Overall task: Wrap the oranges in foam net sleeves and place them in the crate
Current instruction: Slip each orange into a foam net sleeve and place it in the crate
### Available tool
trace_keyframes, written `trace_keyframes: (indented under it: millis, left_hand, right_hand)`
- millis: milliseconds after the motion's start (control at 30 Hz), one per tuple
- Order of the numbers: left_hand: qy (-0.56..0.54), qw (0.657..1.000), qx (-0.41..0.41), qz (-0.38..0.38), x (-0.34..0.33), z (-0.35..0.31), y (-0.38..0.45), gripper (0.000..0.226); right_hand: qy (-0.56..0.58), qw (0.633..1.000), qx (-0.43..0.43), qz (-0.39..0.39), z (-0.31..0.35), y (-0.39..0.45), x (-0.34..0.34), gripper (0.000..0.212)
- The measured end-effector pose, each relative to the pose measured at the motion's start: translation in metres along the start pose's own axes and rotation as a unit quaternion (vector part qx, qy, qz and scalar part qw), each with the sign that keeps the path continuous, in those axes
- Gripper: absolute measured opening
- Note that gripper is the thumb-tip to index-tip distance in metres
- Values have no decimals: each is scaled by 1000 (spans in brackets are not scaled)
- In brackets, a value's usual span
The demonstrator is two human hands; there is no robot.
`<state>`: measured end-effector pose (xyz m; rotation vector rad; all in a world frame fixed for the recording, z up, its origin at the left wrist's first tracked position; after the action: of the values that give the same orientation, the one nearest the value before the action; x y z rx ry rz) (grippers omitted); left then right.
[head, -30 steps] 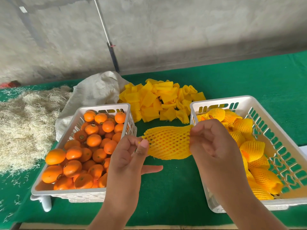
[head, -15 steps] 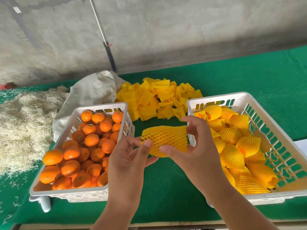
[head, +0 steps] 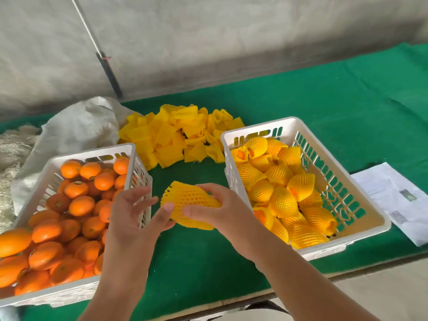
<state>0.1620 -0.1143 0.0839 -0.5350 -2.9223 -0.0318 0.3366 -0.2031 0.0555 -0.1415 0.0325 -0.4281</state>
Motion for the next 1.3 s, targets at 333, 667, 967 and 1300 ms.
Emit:
trace_keyframes:
  millis: [333,667,967,1300]
  left_hand:
    - [-101,976,139,137,-41,34,6,72]
    - [190,972,10,139,-24,43,45,54]
    - [568,823,24,11,108,201,126,82]
    - [514,855,64,23,101,214,110,47]
  right_hand:
    - [-116,992,-1,44,-23,-8,26,66]
    - [-343,920,-75,-176,-60,3,153,86]
    - [-457,831,-222,-225,-145,-5,263,83]
    - [-400,856,-223,-241,-150,0,264,71]
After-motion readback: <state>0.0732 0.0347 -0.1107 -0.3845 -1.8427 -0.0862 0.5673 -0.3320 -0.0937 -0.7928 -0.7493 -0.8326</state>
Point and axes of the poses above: each hand's wrist, its own y-axis towards the middle knuckle, its own x-axis out of the back of the hand, z = x × y, the point moved 4 cm from there along y, towards the middle knuckle, and after that the axes turned 2 degrees about -z, right-handed, at the moved point
